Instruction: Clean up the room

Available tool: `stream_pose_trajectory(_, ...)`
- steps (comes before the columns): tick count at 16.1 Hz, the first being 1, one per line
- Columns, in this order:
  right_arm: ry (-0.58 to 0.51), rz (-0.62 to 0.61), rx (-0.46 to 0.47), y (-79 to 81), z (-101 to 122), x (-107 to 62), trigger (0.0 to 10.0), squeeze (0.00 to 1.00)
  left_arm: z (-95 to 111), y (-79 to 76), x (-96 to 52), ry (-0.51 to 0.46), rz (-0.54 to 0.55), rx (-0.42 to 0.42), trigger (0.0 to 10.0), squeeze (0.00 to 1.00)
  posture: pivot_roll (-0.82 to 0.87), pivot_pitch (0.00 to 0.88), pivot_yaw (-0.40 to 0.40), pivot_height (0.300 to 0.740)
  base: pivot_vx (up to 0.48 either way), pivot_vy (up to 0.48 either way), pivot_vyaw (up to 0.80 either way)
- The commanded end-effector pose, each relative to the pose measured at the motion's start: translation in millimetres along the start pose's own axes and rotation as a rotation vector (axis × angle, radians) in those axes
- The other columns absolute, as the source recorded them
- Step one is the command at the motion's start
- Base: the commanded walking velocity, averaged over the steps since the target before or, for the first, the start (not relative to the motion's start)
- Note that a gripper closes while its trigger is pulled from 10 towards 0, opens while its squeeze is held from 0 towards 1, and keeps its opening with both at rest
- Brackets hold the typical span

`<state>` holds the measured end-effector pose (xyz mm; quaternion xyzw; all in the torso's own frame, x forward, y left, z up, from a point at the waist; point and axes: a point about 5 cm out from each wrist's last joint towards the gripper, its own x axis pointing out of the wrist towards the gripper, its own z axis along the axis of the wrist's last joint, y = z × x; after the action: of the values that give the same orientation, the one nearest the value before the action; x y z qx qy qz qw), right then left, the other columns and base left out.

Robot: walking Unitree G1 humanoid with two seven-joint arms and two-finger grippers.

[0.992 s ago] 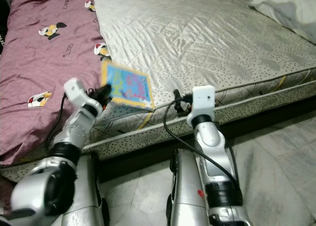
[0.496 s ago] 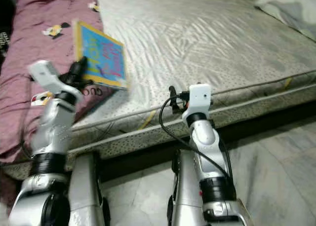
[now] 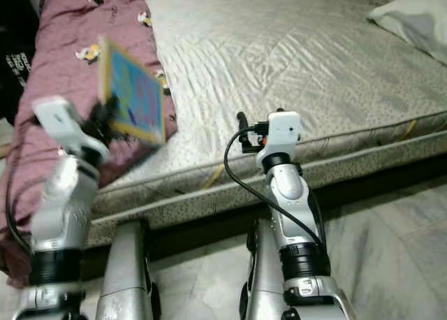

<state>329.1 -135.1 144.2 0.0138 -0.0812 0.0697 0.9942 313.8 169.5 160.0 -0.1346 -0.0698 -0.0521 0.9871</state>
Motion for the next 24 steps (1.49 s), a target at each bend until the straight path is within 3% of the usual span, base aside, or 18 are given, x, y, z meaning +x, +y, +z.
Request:
stream_pose_trajectory(1,-0.021,0.003,0.008,0.1,5,4.5,10.0,0.00,19,-6.8,2.0,-0.073,-0.018,0.038,10.0,0.00,-0.02,0.000,0.026,0.564,0.000,0.000,0.00)
stream_pose_trajectory(4,-0.024,-0.005,0.004,-1.3,5,7.1,10.0,0.00,9,-5.8,-1.4,-0.008,-0.029,0.081,10.0,0.00,-0.02,0.000,0.029,0.597,0.000,0.000,0.00)
stream_pose_trajectory(12,-0.041,-0.005,-0.002,-2.6,9,10.4,10.0,0.00,5,-4.8,-2.7,0.011,0.009,0.101,10.0,0.00,-0.03,0.000,0.029,0.679,0.000,0.000,0.00)
stream_pose_trajectory(17,-0.044,-0.007,-0.007,-4.3,10,10.2,10.0,0.00,-8,3.1,-12.7,0.067,0.037,0.117,10.0,0.00,-0.03,0.000,0.027,0.732,0.000,0.000,0.00)
stream_pose_trajectory(21,-0.043,-0.008,-0.015,-4.8,10,11.3,10.0,0.00,-13,1.4,-16.1,0.087,0.015,0.153,10.0,0.00,-0.03,0.000,0.027,0.740,0.000,0.000,0.00)
stream_pose_trajectory(24,-0.061,0.032,-0.070,1.3,10,7.5,10.0,0.00,-24,0.5,-21.4,0.109,0.030,0.167,10.0,0.00,-0.03,0.000,0.028,0.740,0.000,0.000,0.00)
